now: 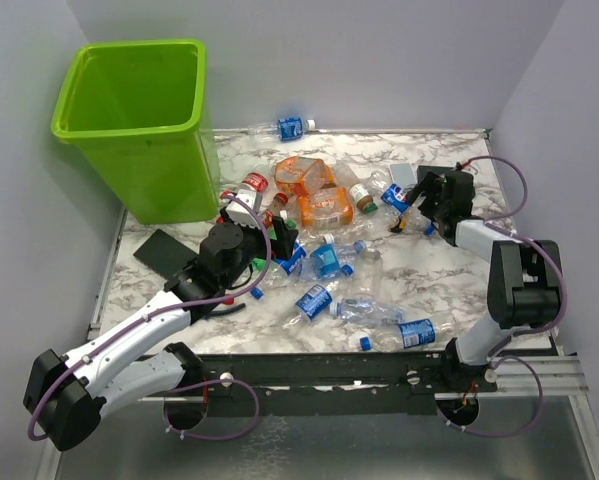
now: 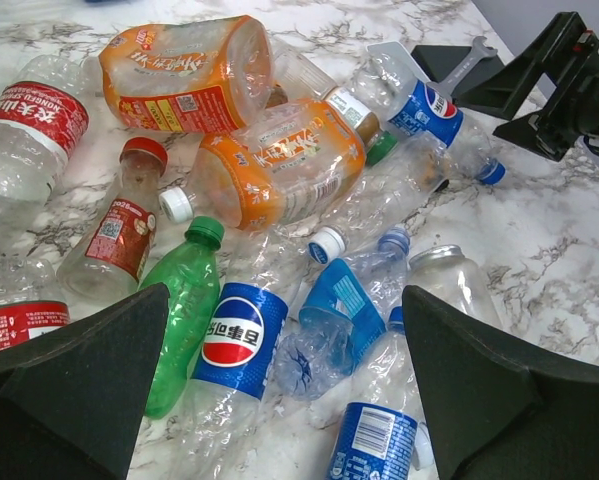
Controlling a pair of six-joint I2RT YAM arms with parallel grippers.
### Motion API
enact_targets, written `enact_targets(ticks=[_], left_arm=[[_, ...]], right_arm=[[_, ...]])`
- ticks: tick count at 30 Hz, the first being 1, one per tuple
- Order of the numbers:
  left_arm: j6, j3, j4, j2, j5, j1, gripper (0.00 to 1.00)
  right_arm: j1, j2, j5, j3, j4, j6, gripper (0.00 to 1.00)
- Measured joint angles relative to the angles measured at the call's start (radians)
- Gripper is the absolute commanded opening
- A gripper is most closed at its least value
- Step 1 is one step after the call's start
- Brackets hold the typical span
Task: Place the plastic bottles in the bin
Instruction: Pick up the plastic bottle at the center of the board.
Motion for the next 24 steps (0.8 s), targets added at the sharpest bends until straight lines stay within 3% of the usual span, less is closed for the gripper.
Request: enact_targets(ticks=[12, 24], left_arm=[[0.000, 0.000, 0.001, 0.003, 0.000, 0.000, 0.99], [0.000, 0.000, 0.006, 0.034, 0.001, 0.000, 0.99]], right_arm=[[0.022, 0.034, -0.213, -0.010, -0.011, 0.085, 0.86], [0.082, -0.136, -0.203, -0.081, -0.093, 0.117, 0.87]])
